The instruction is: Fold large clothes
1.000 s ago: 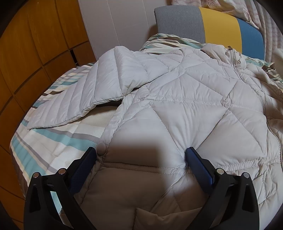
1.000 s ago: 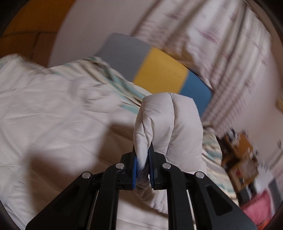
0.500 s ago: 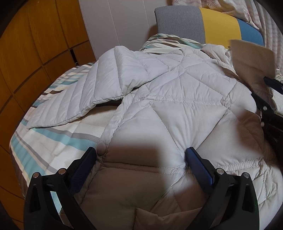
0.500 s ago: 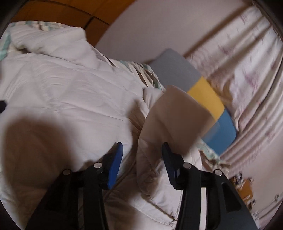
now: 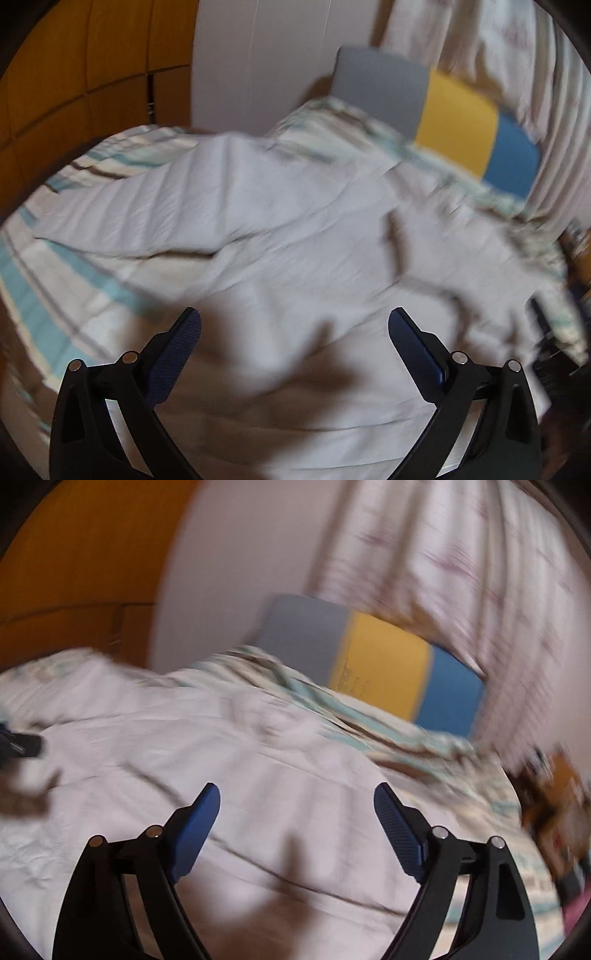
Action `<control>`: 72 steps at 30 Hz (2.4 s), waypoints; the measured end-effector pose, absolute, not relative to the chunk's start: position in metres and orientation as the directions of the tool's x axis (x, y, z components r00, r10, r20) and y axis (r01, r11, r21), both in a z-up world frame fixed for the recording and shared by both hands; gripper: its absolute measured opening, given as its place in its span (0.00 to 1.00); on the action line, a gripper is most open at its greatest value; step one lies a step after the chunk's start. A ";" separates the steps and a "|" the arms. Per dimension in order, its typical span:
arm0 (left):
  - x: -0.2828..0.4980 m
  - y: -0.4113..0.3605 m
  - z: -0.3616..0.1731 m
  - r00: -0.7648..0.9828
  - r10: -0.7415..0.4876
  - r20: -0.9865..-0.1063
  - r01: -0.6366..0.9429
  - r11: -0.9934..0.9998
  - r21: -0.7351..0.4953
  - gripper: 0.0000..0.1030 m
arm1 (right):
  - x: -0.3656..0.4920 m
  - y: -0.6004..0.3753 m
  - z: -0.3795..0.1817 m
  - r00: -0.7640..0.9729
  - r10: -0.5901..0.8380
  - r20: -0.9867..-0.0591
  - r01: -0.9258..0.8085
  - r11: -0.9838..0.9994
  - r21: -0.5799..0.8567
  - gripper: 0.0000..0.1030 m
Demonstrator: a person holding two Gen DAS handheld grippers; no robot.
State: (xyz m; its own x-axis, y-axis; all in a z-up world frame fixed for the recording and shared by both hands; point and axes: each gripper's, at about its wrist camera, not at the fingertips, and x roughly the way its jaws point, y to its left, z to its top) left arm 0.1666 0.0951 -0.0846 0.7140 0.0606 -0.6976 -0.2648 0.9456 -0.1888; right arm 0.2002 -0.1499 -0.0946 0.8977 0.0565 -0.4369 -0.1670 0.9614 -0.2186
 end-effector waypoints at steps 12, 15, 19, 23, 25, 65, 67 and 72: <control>0.273 0.003 -0.124 0.652 0.097 -0.752 -0.079 0.995 0.059 0.56 | 0.187 -0.288 -0.130 0.738 -0.100 -0.668 0.226 0.968 0.105 0.85; 0.273 0.026 -0.138 0.657 0.116 -0.744 -0.122 0.991 0.047 0.49 | 0.184 -0.291 -0.115 0.760 -0.051 -0.648 0.180 0.974 0.134 0.81; 0.269 0.045 -0.148 0.669 0.051 -0.742 -0.142 0.988 -0.060 0.49 | 0.203 -0.280 -0.096 0.785 -0.008 -0.620 0.135 0.978 0.158 0.62; 0.269 0.047 -0.151 0.671 0.033 -0.740 -0.136 0.988 -0.079 0.51 | 0.252 -0.272 -0.095 0.775 0.046 -0.630 0.084 0.981 0.175 0.40; 0.269 0.046 -0.152 0.670 0.028 -0.742 -0.135 0.987 -0.085 0.55 | 0.283 -0.274 -0.102 0.756 0.042 -0.653 0.092 0.981 0.169 0.35; 0.277 0.042 -0.157 0.649 -0.023 -0.760 -0.083 0.991 -0.101 0.80 | 0.262 -0.303 -0.162 0.602 -0.150 -0.784 0.311 0.949 0.057 0.82; 0.270 0.048 -0.150 0.637 -0.086 -0.766 -0.053 0.987 -0.154 0.80 | 0.262 -0.306 -0.163 0.599 -0.147 -0.787 0.320 0.945 0.068 0.86; 0.237 0.091 -0.121 0.666 -0.228 -0.710 -0.014 0.948 -0.318 0.81 | 0.263 -0.304 -0.162 0.598 -0.159 -0.785 0.327 0.943 0.058 0.88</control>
